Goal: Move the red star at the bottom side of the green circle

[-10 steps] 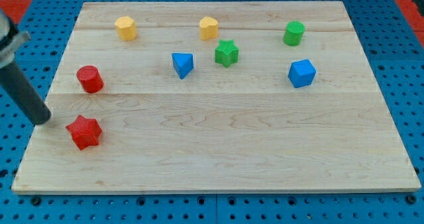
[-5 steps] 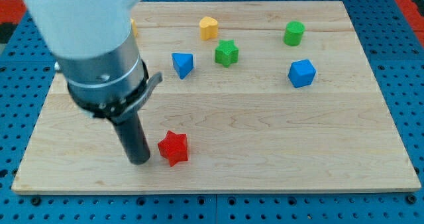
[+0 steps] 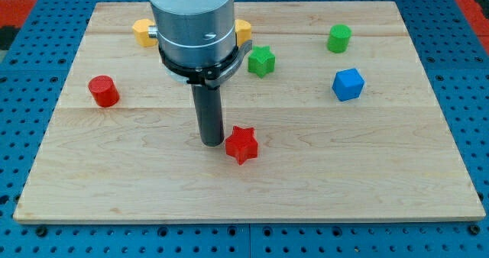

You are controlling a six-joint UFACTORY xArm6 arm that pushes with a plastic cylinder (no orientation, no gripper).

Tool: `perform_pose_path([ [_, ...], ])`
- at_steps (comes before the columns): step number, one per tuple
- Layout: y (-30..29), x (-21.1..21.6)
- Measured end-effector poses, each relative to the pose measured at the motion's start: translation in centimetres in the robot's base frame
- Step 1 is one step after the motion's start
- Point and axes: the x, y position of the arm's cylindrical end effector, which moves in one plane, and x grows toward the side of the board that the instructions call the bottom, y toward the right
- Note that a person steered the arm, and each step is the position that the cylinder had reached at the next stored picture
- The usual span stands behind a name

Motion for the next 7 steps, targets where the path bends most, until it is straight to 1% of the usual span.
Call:
perform_pose_path([
  [2,7.9,2.8],
  [4,15.5,3.2],
  [5,16.4,3.2],
  [6,15.8,3.2],
  [7,13.9,3.0],
])
